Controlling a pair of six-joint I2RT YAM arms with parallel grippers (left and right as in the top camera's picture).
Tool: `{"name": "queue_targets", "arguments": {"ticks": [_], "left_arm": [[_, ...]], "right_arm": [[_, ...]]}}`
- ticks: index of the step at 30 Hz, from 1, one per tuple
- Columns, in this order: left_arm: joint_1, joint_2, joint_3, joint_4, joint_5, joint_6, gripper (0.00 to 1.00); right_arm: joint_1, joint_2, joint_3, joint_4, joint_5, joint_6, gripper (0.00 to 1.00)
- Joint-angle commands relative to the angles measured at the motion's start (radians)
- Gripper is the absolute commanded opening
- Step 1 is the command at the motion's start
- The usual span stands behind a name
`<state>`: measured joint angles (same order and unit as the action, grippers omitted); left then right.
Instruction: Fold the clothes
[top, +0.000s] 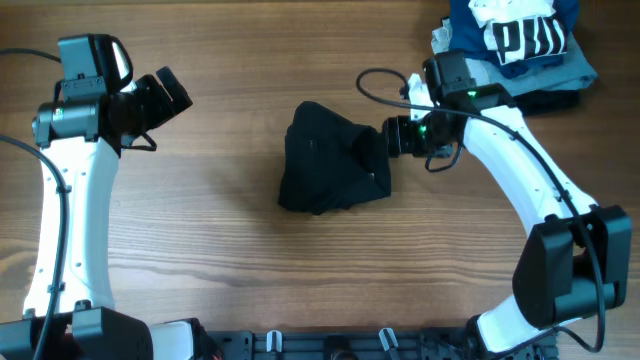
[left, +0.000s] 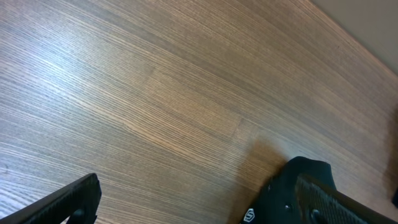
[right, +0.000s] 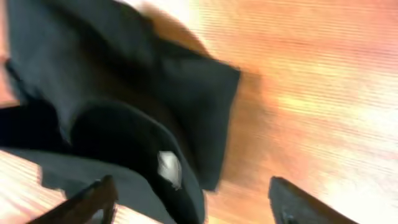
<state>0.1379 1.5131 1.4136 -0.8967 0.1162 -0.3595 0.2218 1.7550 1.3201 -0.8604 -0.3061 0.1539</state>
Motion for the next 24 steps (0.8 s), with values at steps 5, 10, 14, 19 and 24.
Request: {"name": "queue_targets", "arguments": {"ticks": [5, 10, 14, 19, 24], "left_arm": [[0.005, 0.008, -0.006, -0.014, -0.009, 0.016, 1.0], [0.005, 0.008, -0.006, -0.015, -0.009, 0.016, 1.0], [0.004, 0.008, -0.006, -0.015, -0.009, 0.016, 1.0], [0.005, 0.008, -0.006, -0.015, -0.009, 0.016, 1.0], [0.004, 0.008, -0.006, -0.016, -0.009, 0.015, 1.0]], "right_arm": [[0.002, 0.147, -0.087, 0.115, -0.187, -0.045, 1.0], [0.002, 0.234, -0.087, 0.18, -0.163, -0.013, 1.0], [0.004, 0.294, -0.088, 0.234, -0.225, -0.02, 1.0], [0.015, 0.371, -0.088, 0.302, -0.389, -0.041, 0.9], [0.027, 0.392, -0.088, 0.353, -0.468, -0.045, 0.17]]}}
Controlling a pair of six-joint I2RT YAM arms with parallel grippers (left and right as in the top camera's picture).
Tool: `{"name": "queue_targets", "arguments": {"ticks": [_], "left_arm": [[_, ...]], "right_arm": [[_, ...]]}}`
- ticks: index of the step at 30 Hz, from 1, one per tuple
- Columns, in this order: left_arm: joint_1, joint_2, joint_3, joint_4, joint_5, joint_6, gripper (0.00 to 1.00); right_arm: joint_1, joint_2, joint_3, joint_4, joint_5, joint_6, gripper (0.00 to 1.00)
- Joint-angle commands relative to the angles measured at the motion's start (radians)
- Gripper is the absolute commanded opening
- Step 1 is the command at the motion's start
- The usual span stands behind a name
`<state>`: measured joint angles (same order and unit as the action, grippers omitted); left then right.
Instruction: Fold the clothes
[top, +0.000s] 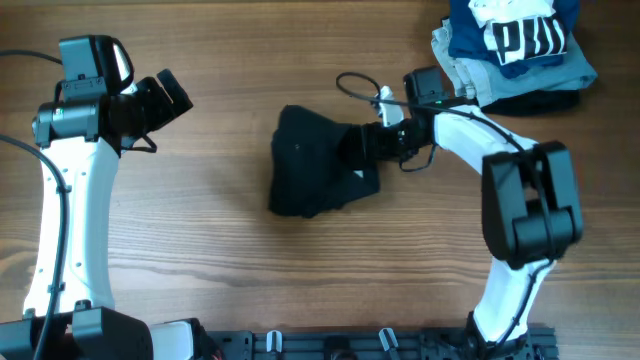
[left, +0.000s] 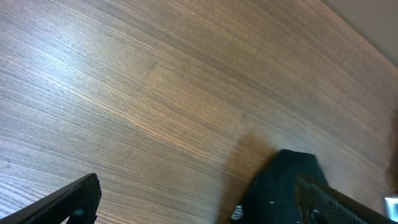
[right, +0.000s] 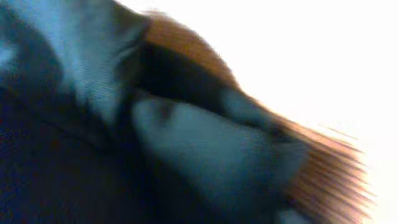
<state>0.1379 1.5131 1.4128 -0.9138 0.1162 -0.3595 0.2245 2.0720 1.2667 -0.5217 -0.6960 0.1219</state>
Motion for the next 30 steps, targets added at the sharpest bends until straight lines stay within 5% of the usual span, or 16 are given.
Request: {"name": "queue_targets", "arguments": {"ticks": [1, 13, 23, 30], "left_arm": [[0.004, 0.008, -0.006, 0.002, -0.009, 0.015, 1.0], [0.005, 0.008, -0.006, 0.0, -0.009, 0.015, 1.0], [0.005, 0.008, -0.006, 0.0, -0.009, 0.015, 1.0], [0.005, 0.008, -0.006, 0.0, -0.009, 0.015, 1.0]], "right_arm": [[0.025, 0.075, -0.034, 0.027, -0.097, -0.014, 0.08], [-0.038, -0.054, 0.077, 0.054, -0.275, 0.068, 0.04], [-0.075, -0.426, 0.108, 0.114, -0.091, 0.232, 0.04], [-0.182, -0.513, 0.108, 0.344, -0.06, 0.439, 0.05]]}}
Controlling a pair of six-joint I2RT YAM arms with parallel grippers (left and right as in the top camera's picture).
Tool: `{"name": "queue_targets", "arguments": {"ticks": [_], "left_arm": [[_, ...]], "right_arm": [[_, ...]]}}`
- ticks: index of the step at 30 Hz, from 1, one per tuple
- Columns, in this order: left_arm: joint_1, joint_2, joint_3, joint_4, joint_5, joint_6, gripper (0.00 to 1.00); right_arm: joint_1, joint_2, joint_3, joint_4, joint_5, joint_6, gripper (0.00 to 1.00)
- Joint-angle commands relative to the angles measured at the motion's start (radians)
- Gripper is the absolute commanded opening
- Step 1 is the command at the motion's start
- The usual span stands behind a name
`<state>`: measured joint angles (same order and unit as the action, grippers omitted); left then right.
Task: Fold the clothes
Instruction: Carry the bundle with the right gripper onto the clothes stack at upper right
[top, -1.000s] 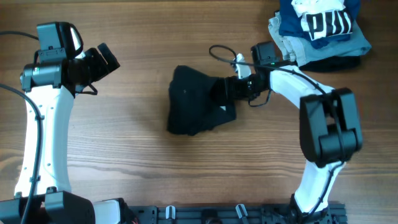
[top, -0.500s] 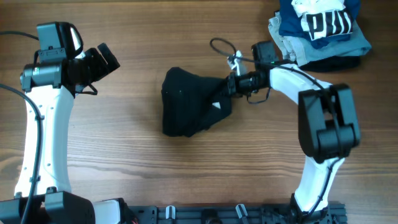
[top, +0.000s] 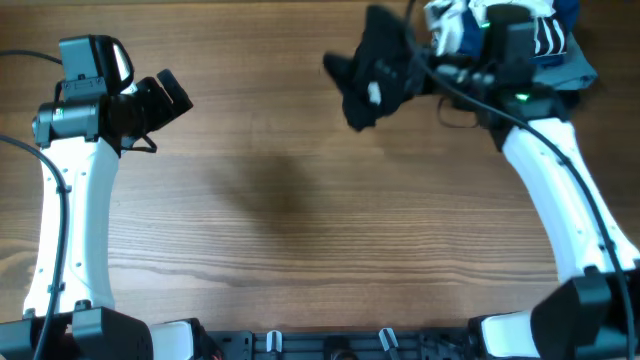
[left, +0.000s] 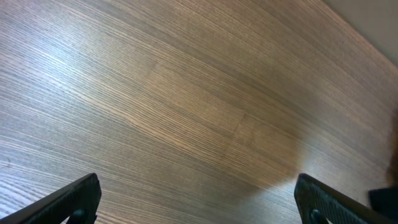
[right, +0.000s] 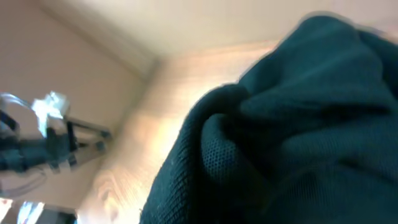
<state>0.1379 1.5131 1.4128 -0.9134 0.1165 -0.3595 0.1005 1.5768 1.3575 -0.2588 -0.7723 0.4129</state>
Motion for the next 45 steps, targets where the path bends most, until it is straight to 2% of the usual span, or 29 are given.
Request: {"name": "queue_targets", "arguments": {"ticks": [1, 6, 13, 26, 33, 39, 45], "left_arm": [[0.005, 0.008, -0.006, 0.0, -0.01, 0.015, 1.0], [0.005, 0.008, -0.006, 0.0, -0.01, 0.015, 1.0], [0.005, 0.008, -0.006, 0.014, -0.01, 0.015, 1.0], [0.005, 0.008, -0.006, 0.039, -0.01, 0.015, 1.0], [0.005, 0.008, -0.006, 0.06, -0.01, 0.015, 1.0], [0.004, 0.008, -0.006, 0.057, -0.01, 0.011, 1.0], [0.005, 0.008, -0.006, 0.062, -0.01, -0.018, 1.0]], "right_arm": [[-0.081, -0.016, 0.017, 0.122, 0.017, 0.178, 0.04], [-0.212, -0.014, 0.017, 0.388, 0.027, 0.326, 0.04], [-0.323, 0.022, 0.017, 0.649, 0.16, 0.42, 0.04], [-0.395, 0.379, 0.061, 1.165, 0.215, 0.616, 0.04], [-0.406, 0.583, 0.294, 1.173, 0.201, 0.665, 0.04], [-0.446, 0.604, 0.327, 1.11, 0.169, 0.663, 0.04], [-0.51, 0.604, 0.327, 0.856, 0.055, 0.607, 0.04]]}}
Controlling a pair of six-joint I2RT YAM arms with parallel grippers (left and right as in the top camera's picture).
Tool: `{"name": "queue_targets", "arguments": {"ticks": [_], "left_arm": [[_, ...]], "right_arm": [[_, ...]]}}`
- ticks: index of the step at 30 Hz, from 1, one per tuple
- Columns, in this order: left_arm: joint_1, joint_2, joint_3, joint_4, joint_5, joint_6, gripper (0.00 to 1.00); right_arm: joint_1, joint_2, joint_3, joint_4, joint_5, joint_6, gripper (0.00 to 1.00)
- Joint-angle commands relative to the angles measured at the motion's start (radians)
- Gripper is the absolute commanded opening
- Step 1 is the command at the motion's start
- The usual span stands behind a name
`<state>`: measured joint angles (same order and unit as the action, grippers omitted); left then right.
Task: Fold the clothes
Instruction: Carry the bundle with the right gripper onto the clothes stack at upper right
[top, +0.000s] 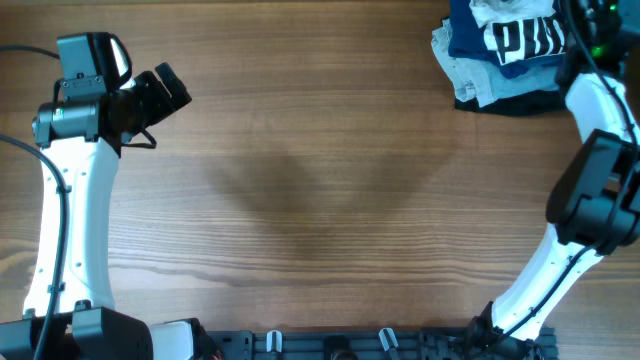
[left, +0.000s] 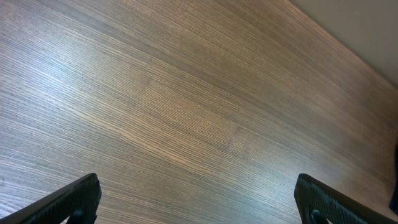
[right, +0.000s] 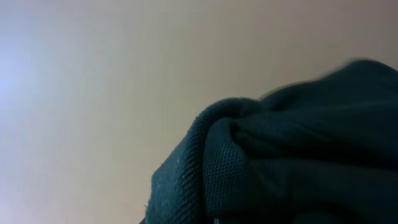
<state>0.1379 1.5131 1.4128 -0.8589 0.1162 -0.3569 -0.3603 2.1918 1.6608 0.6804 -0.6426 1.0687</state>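
The black mesh garment fills the lower right of the right wrist view, bunched close to the camera against a plain beige wall. It hides my right gripper's fingers, which grip it. In the overhead view the garment does not show, and the right arm reaches past the table's far right corner, its gripper out of frame. My left gripper hangs over the far left of the table; its fingers stand wide apart in the left wrist view, open above bare wood.
A pile of clothes lies at the far right corner: a blue and white top on grey and dark pieces. The wooden table spans the view, with a dark rail along its near edge.
My right gripper, then above the far edge left of the pile with the black garment, has moved off past the far right corner, and the garment left the overhead view. The left arm stayed put.
The black garment lay crumpled mid-table with my right gripper open at its right edge. Then the gripper was pressed into the cloth. Then it held the garment lifted near the far edge, and now beyond the corner.
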Motion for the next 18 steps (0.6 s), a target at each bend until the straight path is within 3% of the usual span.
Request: {"name": "queue_targets", "arguments": {"ticks": [1, 4, 5, 8, 10, 14, 15, 18], "left_arm": [[0.005, 0.008, -0.006, 0.01, -0.008, -0.023, 1.0], [0.004, 0.008, -0.006, 0.009, -0.005, -0.025, 1.0], [0.003, 0.008, -0.006, 0.008, -0.005, -0.025, 1.0], [0.003, 0.008, -0.006, 0.002, -0.002, -0.025, 1.0], [0.003, 0.008, -0.006, 0.002, -0.002, -0.025, 1.0], [0.003, 0.008, -0.006, 0.002, -0.002, -0.025, 1.0], [0.003, 0.008, -0.006, 0.002, -0.002, -0.025, 1.0], [0.003, 0.008, -0.006, 0.001, -0.002, -0.025, 1.0]], "right_arm": [[-0.059, -0.011, 0.023, -0.124, -0.085, -0.083, 0.04], [-0.093, -0.011, 0.023, -0.261, -0.101, -0.185, 0.08], [-0.101, -0.011, 0.023, -0.3, -0.111, -0.218, 0.15], [-0.122, -0.011, 0.023, -0.437, -0.123, -0.321, 0.24], [-0.128, -0.011, 0.023, -0.517, -0.129, -0.389, 0.48], [-0.128, -0.011, 0.023, -0.548, -0.196, -0.454, 0.86], [-0.129, -0.013, 0.023, -0.548, -0.209, -0.463, 0.92], [-0.137, -0.036, 0.023, -0.567, -0.221, -0.472, 0.97]]}}
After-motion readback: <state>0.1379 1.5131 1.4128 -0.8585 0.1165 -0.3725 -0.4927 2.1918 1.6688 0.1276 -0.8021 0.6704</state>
